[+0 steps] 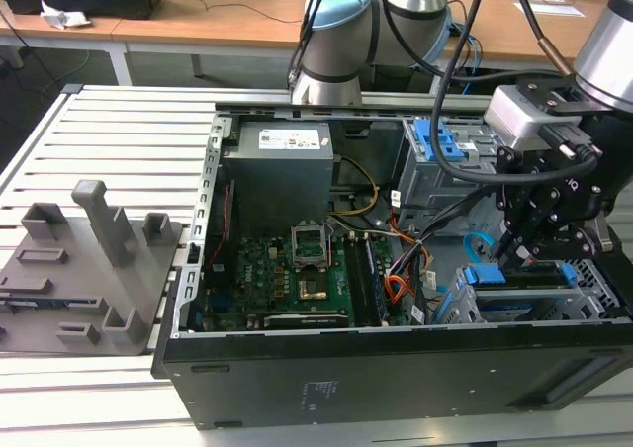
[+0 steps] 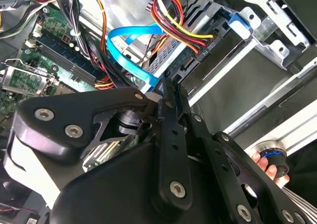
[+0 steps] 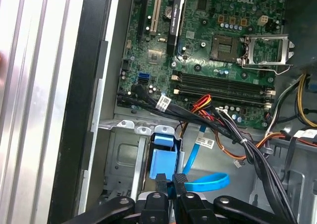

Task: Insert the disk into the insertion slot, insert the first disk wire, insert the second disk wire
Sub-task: 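Insert the second disk wire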

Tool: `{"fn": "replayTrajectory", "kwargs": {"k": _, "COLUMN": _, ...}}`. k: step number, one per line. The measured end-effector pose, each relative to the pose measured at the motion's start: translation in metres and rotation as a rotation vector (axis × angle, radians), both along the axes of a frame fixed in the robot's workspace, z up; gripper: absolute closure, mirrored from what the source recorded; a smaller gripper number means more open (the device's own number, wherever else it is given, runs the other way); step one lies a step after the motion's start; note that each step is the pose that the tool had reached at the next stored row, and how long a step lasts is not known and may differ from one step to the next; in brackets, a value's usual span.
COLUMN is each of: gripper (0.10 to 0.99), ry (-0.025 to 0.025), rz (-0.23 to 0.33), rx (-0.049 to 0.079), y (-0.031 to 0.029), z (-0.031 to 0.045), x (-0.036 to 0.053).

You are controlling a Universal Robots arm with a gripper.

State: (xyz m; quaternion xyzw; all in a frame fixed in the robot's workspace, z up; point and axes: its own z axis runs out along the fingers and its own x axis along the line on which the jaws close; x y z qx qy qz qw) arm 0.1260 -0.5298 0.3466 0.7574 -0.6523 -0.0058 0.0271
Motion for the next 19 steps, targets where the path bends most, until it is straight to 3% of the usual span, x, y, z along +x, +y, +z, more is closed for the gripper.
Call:
{"fn": "replayTrajectory", "kwargs": {"k": 9, "gripper": 0.922, "ry": -0.0001, "rz": -0.002, "rx": 0.001, "y": 0.0002, "z": -0.0013, "x": 0.0129}}
{"fn": "replayTrajectory", "kwargs": {"k": 14, "gripper": 0.922, "ry": -0.0001, "rz": -0.068, "rx": 0.001, "y": 0.0001, "z": -0.002, "x": 0.0143}}
{"fn": "replayTrajectory", "kwargs": {"k": 19, "gripper": 0.922, "ry": 0.0007, "rz": -0.069, "rx": 0.001, "y": 0.0002, "z": -0.0034, "x": 0.0218}}
